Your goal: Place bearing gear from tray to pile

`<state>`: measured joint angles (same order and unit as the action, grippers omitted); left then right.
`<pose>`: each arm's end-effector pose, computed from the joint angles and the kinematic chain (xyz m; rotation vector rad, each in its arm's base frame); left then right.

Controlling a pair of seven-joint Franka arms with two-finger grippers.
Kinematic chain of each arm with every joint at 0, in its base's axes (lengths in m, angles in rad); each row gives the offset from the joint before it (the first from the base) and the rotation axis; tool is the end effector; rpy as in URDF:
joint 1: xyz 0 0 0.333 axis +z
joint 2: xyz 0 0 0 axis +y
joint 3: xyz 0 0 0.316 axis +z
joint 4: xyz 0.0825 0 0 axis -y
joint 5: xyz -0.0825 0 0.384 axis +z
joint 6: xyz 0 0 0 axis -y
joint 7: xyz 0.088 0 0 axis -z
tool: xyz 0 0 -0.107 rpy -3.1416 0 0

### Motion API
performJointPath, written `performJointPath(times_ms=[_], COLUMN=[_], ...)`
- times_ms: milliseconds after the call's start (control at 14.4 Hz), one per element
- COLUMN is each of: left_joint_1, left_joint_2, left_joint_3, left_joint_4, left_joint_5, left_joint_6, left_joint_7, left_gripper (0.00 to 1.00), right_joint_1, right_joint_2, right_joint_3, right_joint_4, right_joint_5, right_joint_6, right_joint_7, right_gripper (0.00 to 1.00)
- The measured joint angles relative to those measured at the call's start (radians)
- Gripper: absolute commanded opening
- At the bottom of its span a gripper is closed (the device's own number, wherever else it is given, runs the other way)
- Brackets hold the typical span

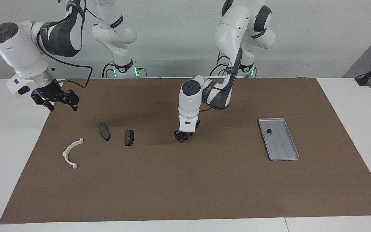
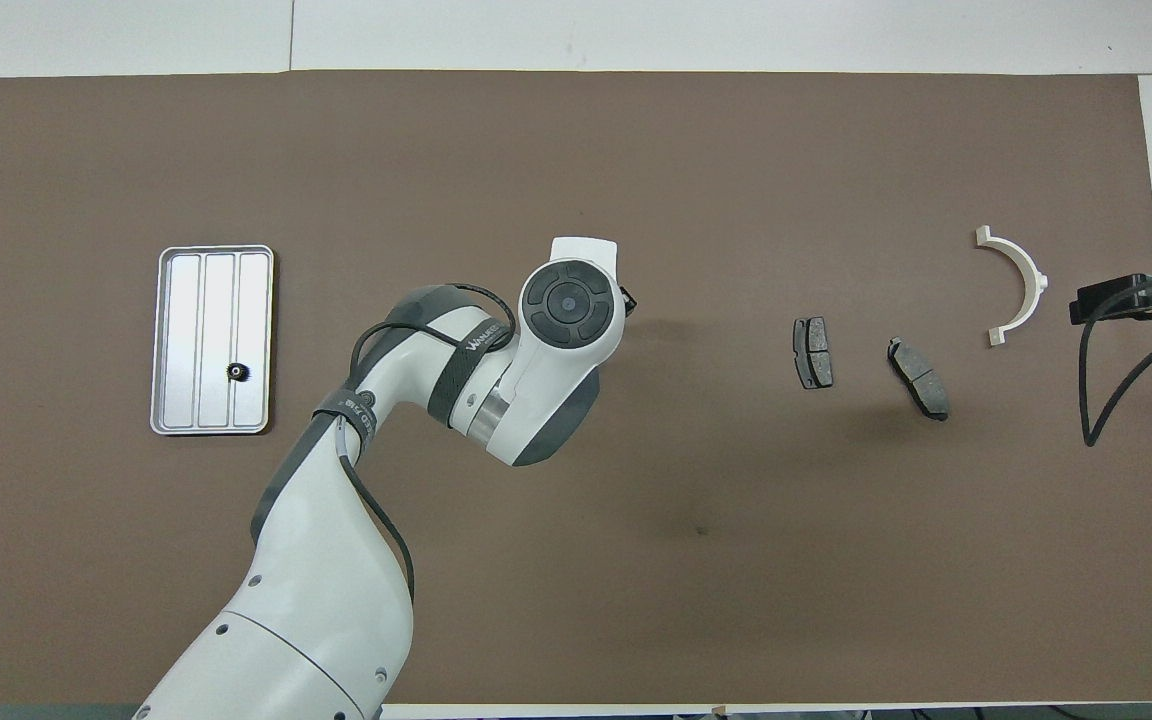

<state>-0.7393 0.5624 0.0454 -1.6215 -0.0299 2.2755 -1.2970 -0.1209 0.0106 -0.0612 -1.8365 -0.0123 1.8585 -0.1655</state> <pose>0.5329 -0.4497 0.3047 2.9204 0.9247 0.0772 0.5575 -0.1035 0.5168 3.1272 -0.0206 0.0142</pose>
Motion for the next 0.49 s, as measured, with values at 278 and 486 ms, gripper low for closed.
performJointPath(times_ms=[278, 486], left_joint_1=[0.060, 0.135], left_joint_2=[-0.055, -0.106], left_joint_3=[0.015, 0.017], left_joint_4=[0.024, 0.023], left_joint_5=[0.002, 0.004], left_joint_6=[-0.116, -0.223], left_joint_7=[0.019, 0.184], left_gripper=[1.00, 1.00], right_joint_1=[0.005, 0.081], right_joint_2=[0.008, 0.041], right_joint_3=[0.009, 0.020], right_joint_4=[0.000, 0.002], right_joint_5=[0.003, 0.006], right_joint_6=[0.029, 0.085], right_joint_7=[0.009, 0.111], right_gripper=[1.00, 0.99])
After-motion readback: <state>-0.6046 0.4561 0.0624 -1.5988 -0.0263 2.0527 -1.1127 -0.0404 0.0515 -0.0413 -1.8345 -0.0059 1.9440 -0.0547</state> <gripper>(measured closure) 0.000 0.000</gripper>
